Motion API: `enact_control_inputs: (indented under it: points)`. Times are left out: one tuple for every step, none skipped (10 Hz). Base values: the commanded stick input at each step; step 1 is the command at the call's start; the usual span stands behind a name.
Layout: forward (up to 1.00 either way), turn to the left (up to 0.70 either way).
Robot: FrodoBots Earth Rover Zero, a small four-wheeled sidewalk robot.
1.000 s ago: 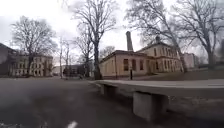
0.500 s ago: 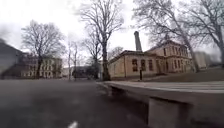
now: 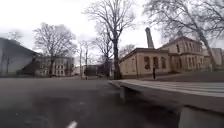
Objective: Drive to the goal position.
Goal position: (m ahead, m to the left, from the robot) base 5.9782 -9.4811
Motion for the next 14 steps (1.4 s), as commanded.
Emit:
enact_control_inputs:
  points:
    - [0.70,0.05]
    - [0.70,0.34]
    - [0.70,0.34]
    - [0.70,0.12]
    - [0.70,0.00]
    - [0.70,0.00]
    - [0.70,0.00]
    - [0.70,0.00]
    - [0.70,0.00]
    - [0.70,0.00]
    - [0.51,0.00]
    - [0.10,0.00]
    - [0.00,0.00]
    - [0.00,0.00]
